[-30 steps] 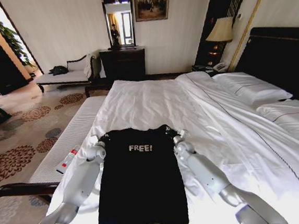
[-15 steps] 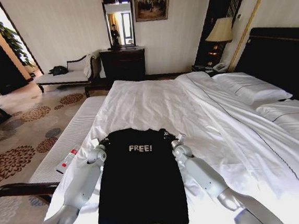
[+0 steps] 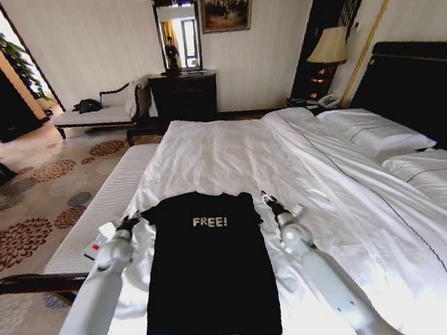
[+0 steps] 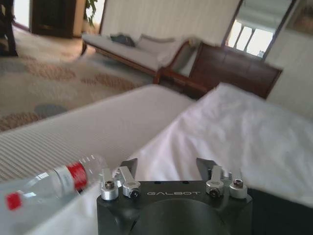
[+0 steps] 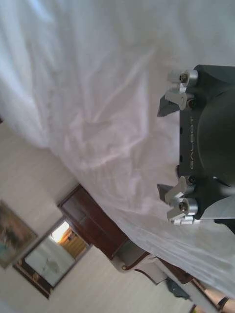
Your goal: Fold the clothes on the bed.
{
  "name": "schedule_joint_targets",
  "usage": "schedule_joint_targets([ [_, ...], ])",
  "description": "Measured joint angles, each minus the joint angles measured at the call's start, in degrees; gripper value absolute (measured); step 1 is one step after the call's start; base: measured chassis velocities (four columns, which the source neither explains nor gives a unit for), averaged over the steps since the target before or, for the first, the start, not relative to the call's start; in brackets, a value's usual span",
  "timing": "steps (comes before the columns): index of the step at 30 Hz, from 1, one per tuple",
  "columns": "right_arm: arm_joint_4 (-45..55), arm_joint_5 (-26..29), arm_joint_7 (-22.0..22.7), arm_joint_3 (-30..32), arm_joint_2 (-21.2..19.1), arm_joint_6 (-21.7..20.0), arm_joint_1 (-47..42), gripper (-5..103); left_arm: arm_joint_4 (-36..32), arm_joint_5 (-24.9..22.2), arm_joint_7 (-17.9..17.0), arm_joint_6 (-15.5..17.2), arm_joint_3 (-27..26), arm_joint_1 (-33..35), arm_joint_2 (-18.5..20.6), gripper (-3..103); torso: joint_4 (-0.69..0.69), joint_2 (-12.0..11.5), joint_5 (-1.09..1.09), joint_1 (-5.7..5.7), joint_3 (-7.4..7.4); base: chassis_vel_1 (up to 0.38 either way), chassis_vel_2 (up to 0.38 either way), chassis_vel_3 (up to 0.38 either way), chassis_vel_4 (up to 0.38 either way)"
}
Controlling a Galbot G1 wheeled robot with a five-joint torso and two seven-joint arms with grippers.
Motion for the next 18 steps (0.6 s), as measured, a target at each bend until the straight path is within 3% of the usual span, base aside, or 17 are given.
schedule_joint_targets([
  [2,0.87,0.98,0.43,0.69,0.70,-0.35,-0.84,83,-1.88,0.20,0.49,0.03,-1.38,2.05,-0.10,74,0.00,0.00,0.00,0.00,0.00,0.000,0.000,0.000,0.000],
  [4,2.83,2.66,1.24,1.76,2.42,-0.97,-2.48,93,-6.09,2.07,1.97,-0.09,-4.45,8.24,-0.61,84,0.02,0.00,-0.01,0.00,0.00,0.000,0.000,0.000,0.000],
  [5,3.57,3.04,1.47,2.09,3.21,-1.21,-3.22,93,-7.41,3.14,2.59,-0.45,-5.55,10.77,-1.03,90,0.03,0.00,-0.01,0.00,0.00,0.000,0.000,0.000,0.000],
  [7,4.07,3.17,1.57,2.27,3.90,-1.28,-3.65,97,-8.32,4.22,3.15,-0.98,-6.44,12.76,-1.52,90,0.03,0.00,-0.01,0.00,0.00,0.000,0.000,0.000,0.000],
  [8,4.87,3.29,1.64,2.50,5.22,-1.37,-4.47,99,-9.92,6.43,4.61,-2.56,-8.11,16.47,-2.84,98,0.03,0.00,-0.02,-0.01,0.00,0.000,0.000,0.000,0.000],
  [10,5.45,3.30,1.65,2.69,6.35,-1.45,-5.27,102,-11.04,7.73,5.99,-4.18,-9.17,18.79,-4.15,100,0.04,0.00,-0.01,-0.01,0.00,0.000,0.000,0.000,0.000],
  [11,5.45,3.30,1.65,2.69,6.35,-1.45,-5.27,102,-11.04,7.73,5.99,-4.18,-9.17,18.79,-4.15,100,0.04,0.00,-0.01,-0.01,0.00,0.000,0.000,0.000,0.000],
  [13,6.96,3.28,1.68,4.11,7.87,-1.45,-7.26,98,-11.84,8.31,7.95,-7.35,-9.46,20.26,-6.05,100,0.03,0.00,-0.01,0.00,0.00,0.000,0.000,0.000,0.000],
  [15,7.85,3.25,1.86,5.01,8.89,-1.44,-8.66,89,-11.84,8.23,8.49,-9.54,-8.91,20.58,-7.17,100,-0.04,0.00,-0.03,0.01,0.01,0.000,0.000,0.000,0.000],
  [18,8.68,3.07,2.07,5.16,10.06,-1.44,-9.73,84,-12.12,7.83,8.48,-10.87,-8.86,21.31,-8.80,100,0.00,-0.01,-0.02,0.01,0.01,0.000,0.000,0.000,0.000],
])
